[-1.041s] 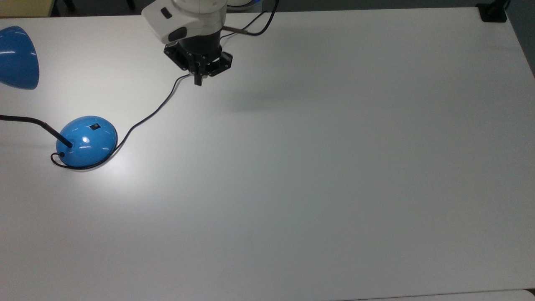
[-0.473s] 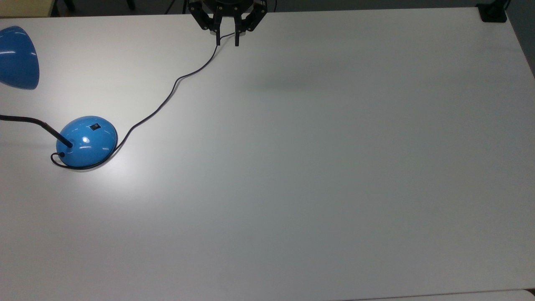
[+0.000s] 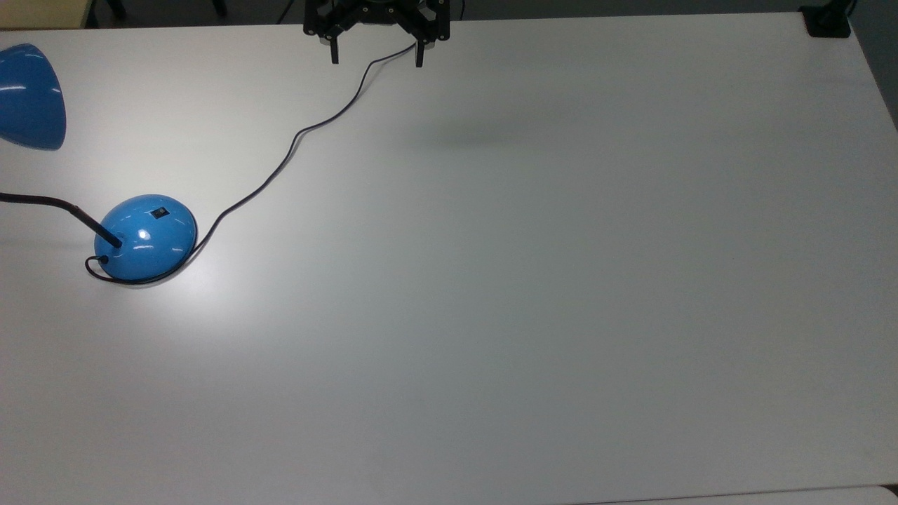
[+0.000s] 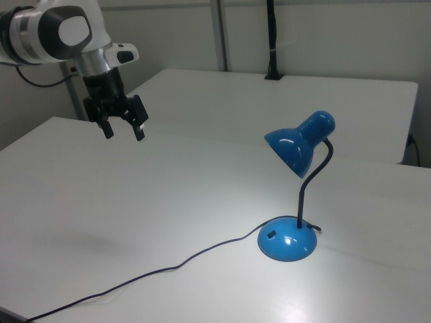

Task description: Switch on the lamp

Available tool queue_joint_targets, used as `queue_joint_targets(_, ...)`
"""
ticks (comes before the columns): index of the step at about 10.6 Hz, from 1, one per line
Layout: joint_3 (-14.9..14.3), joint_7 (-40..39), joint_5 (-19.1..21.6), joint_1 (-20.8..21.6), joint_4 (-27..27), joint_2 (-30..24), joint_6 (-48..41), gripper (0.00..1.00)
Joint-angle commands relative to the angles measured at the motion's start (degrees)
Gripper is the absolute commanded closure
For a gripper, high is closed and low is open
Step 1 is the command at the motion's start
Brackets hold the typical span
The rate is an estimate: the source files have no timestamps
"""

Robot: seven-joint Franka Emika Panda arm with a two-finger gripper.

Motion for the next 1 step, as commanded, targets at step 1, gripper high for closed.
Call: queue_joint_targets(1, -0.6, -1.2, 0.1, 0.2, 2.3, 0.0, -3.8, 0.0)
